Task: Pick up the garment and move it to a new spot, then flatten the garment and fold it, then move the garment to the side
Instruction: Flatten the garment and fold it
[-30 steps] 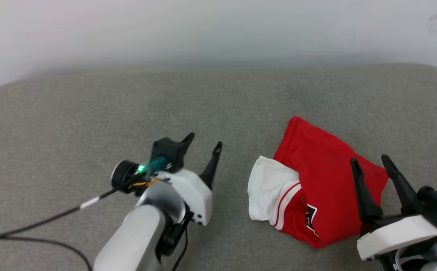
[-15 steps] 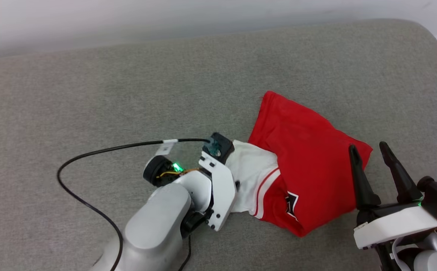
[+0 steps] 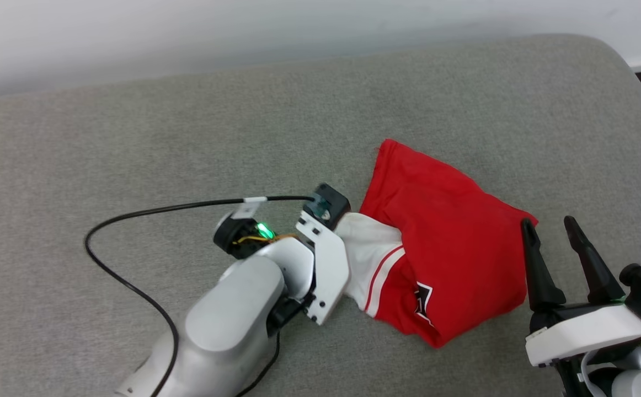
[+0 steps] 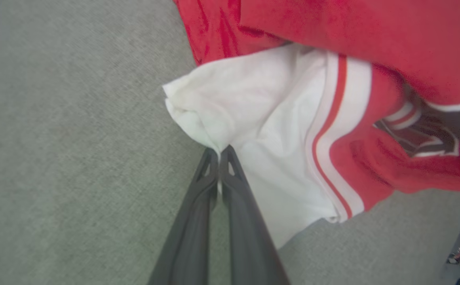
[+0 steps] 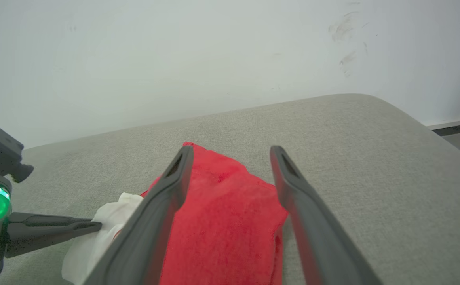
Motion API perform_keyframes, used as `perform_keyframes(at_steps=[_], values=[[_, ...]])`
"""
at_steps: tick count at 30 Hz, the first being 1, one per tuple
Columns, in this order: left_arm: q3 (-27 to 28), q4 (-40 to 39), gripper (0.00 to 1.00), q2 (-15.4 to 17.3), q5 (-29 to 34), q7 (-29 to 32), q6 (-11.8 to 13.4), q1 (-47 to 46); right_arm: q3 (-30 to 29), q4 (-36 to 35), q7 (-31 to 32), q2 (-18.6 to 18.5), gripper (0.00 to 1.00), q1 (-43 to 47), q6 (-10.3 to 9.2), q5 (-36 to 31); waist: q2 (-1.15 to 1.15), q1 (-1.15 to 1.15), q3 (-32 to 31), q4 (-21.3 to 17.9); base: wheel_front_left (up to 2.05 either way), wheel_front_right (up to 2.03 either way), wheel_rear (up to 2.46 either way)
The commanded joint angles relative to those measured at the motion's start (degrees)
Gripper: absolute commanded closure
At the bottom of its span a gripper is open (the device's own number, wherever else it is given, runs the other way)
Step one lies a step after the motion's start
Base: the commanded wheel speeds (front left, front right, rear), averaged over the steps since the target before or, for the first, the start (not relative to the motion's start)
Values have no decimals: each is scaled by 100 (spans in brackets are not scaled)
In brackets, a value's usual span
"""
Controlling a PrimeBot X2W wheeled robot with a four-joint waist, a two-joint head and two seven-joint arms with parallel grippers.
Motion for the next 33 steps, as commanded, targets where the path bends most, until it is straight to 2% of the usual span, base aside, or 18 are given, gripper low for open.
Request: perform_keyframes(at_steps=[1, 4, 8, 13, 17, 21, 24, 25, 26, 27, 30, 33], values=[[65, -98, 100, 66, 41, -149, 61, -6, -27, 5, 4, 5, 0, 60, -2, -12, 0, -1, -97, 85, 0, 0, 0], [202, -514, 100, 276, 90, -550, 259, 171, -113, -14, 31, 4, 0, 138, -2, -7, 0, -1, -255, 226, 0, 0, 0], [432, -1360, 100, 740, 119, -774, 661, 606, -177, -85, 95, 5, 0, 239, -2, -38, 0, -1, -432, 431, 0, 0, 0], [954, -2500, 100, 1451, -44, -746, 1400, 1601, -260, -195, 187, 4, 0, 337, -2, -54, 0, -1, -546, 630, 0, 0, 0], [1385, -2973, 100, 1899, -338, -666, 1939, 2575, -266, -240, 240, 3, 0, 401, -2, -55, 0, -1, -584, 732, 0, 0, 0], [1685, -2938, 100, 1989, -738, -662, 2272, 3416, -265, -239, 284, 4, 0, 439, -2, -71, 0, -1, -646, 763, 0, 0, 0], [1776, -2711, 100, 1880, -1015, -731, 2307, 3809, -252, -233, 322, 4, 0, 454, -2, -81, 0, -1, -714, 758, 0, 0, 0], [1800, -2625, 75, 1825, -1086, -779, 2289, 3877, -257, -232, 337, 4, 0, 470, -2, -82, 0, -1, -744, 761, 0, 0, 0], [1799, -2548, 23, 1793, -1107, -833, 2266, 3934, -257, -232, 340, 4, 0, 481, -2, -83, 0, -1, -778, 758, 0, 0, 0], [1829, -2497, 0, 1731, -1140, -953, 2270, 3960, -258, -229, 353, 4, 0, 501, -2, -90, 0, -1, -817, 758, 0, 0, 0], [1886, -2432, 0, 1614, -1171, -1223, 2244, 3967, -273, -224, 396, 3, 0, 544, -2, -103, 0, -1, -898, 756, 0, 0, 0], [1977, -2392, 0, 1557, -1035, -1756, 2236, 3870, -295, -222, 493, 4, 0, 607, -2, -111, 0, -1, -1017, 740, 0, 0, 0]])
